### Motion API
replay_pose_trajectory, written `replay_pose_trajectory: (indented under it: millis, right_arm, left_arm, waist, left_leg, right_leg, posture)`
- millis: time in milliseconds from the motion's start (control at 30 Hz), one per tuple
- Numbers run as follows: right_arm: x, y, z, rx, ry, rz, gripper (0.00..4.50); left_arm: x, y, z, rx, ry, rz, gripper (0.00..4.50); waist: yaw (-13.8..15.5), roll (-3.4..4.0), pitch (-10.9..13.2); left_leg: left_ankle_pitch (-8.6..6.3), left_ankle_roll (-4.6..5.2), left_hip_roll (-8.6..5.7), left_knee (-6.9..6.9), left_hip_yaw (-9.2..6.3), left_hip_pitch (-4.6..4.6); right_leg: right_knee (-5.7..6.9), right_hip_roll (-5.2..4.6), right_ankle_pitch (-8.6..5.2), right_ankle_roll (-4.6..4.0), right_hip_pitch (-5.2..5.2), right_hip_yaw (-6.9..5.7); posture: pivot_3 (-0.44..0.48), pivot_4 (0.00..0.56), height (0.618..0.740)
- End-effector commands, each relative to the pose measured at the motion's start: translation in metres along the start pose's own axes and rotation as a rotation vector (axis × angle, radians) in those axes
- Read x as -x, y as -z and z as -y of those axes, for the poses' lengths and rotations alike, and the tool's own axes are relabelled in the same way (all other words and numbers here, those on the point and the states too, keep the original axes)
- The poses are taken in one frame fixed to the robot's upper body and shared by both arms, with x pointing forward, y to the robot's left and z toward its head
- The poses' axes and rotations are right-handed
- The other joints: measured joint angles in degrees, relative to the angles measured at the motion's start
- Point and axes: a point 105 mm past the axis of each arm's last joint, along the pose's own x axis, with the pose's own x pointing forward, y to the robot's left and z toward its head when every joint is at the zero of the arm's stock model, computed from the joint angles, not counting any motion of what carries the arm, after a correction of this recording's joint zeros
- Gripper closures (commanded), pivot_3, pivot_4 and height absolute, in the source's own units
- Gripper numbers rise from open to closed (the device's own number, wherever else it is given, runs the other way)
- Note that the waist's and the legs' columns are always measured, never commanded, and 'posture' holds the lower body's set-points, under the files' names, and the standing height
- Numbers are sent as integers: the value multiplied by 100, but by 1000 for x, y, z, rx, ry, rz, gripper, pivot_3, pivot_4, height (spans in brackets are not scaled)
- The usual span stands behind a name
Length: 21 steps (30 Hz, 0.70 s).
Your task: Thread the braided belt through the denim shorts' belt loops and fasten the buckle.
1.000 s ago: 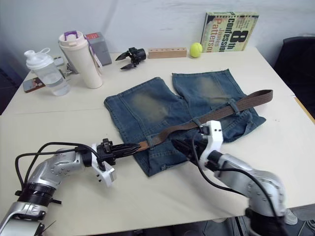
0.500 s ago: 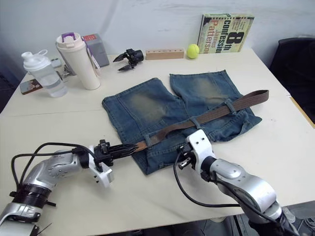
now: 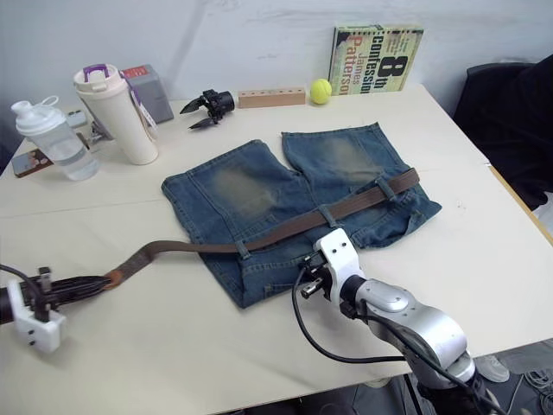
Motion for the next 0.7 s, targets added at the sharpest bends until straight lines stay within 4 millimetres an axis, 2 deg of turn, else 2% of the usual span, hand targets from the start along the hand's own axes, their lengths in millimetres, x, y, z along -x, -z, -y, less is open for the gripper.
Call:
replay_pose_trajectory:
  millis: [33, 100, 200, 367, 500, 533, 600, 700]
  right_arm:
    - [-3, 27, 7, -31, 30, -119, 4399]
    - [-6, 26, 6, -38, 23, -114, 4399]
    - [-8, 25, 5, -43, 21, -109, 4399]
    - [-10, 24, 5, -42, 13, -109, 4500]
    - [-10, 24, 7, -21, 14, -116, 4500]
    - [-10, 24, 8, -25, 17, -117, 4500]
    - [-10, 24, 10, -35, 18, -118, 4500]
    - [-12, 26, 11, -34, 18, -129, 4500]
  left_arm:
    - [55, 24, 74, -90, 378, -173, 4500]
    - [66, 28, 82, -124, 420, -194, 4500]
    - [59, 29, 70, -119, 337, -185, 4500]
    - [33, 26, 36, -40, 139, -142, 2365]
    - [8, 8, 2, -25, -13, 29, 626]
    - [-1, -2, -9, -9, -52, 100, 272]
    - [-11, -17, -24, 9, -102, 202, 272]
    - [-26, -63, -56, 47, -200, 479, 272]
  waist:
    - [-2, 8, -5]
    - [7, 17, -10]
    - [19, 33, -9]
    - [46, 26, -8]
    - [120, 27, -7]
    - [158, 33, -6]
    - [205, 39, -3]
    - [286, 36, -4]
  left_leg:
    - [-6, -10, 0, -1, 3, 8]
    - [-27, -47, -1, -9, 7, 36]
    - [-54, -89, -2, -11, -1, 75]
    - [-63, -101, 7, -8, -15, 78]
    - [-64, -100, 12, -9, -13, 77]
    - [-64, -99, 16, -9, -13, 75]
    - [-65, -91, 33, -14, -2, 70]
    - [-69, -63, 38, -13, 32, 62]
  right_leg:
    - [0, 1, -1, 1, -6, -1]
    - [0, 2, -1, 0, -4, -2]
    - [0, 3, -2, -4, 1, -12]
    - [-5, 8, 9, -31, -13, -43]
    - [-35, 2, 25, -45, -10, -54]
    - [-50, -2, 43, -71, -8, -63]
    - [-89, -15, 55, -97, -4, -85]
    - [-113, -91, 56, -129, -5, -146]
  posture:
    - [0, 150, 657]
    - [0, 150, 657]
    - [0, 150, 657]
    - [0, 150, 657]
    - [0, 150, 657]
    - [0, 150, 657]
    - [0, 150, 657]
    - [0, 150, 657]
